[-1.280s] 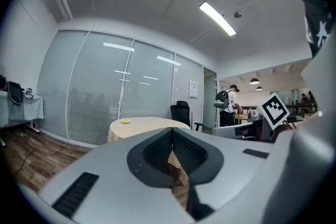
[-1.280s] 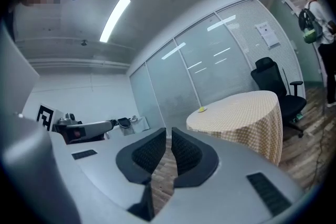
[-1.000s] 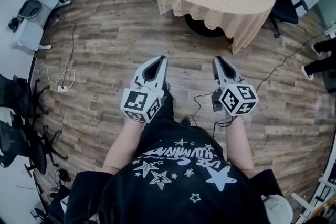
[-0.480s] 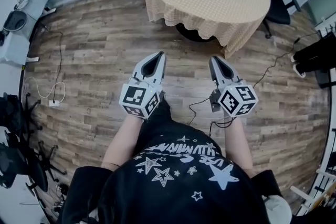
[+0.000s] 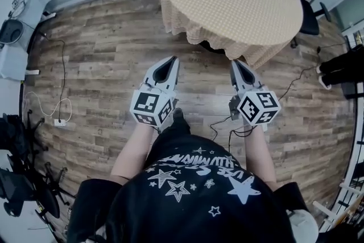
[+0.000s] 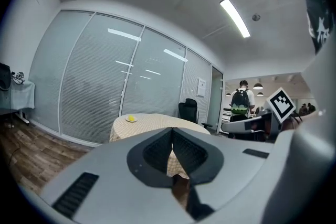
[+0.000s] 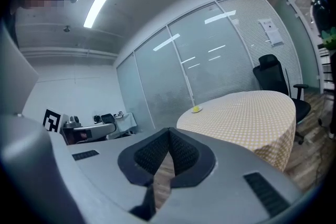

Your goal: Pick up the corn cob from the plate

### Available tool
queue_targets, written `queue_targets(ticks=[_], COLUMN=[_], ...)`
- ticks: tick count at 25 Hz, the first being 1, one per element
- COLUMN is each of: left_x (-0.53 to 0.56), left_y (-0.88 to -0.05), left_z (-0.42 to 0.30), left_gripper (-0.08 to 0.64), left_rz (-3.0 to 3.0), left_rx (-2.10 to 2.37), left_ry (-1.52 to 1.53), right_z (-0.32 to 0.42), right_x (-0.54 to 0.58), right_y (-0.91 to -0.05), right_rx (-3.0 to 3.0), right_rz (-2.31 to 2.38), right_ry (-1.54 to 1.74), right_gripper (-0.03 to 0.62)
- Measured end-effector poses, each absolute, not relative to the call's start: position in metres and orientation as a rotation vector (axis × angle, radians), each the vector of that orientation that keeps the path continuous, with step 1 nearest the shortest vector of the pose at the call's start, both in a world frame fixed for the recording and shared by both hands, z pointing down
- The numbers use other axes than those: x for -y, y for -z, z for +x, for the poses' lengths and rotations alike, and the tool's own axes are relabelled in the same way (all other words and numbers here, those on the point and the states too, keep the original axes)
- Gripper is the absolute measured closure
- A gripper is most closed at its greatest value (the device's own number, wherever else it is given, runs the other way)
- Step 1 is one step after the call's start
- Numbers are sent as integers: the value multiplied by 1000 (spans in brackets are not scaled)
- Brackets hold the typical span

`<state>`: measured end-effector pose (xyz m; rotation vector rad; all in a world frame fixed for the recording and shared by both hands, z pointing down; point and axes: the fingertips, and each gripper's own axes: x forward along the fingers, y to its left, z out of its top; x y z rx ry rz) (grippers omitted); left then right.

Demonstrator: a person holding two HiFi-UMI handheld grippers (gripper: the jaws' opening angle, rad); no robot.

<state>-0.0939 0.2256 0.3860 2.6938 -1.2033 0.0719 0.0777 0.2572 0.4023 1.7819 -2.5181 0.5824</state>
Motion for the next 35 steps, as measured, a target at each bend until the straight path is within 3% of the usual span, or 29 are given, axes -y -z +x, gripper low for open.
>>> queue_targets(ticks=[16, 35], left_x=[-124, 23], left_y=[-401, -406], left_z=[-132, -74], left_gripper=[551, 551], left_rz=[2644, 2625], left_rx=[1166, 1263], left_ry=[-68, -177], right_z=[48, 109], right_x=[-148, 28], right_y=[-403, -426], right_rx=[2501, 2564], right_rz=[1829, 1740], right_ry=[-664, -745], right_gripper=[565, 563])
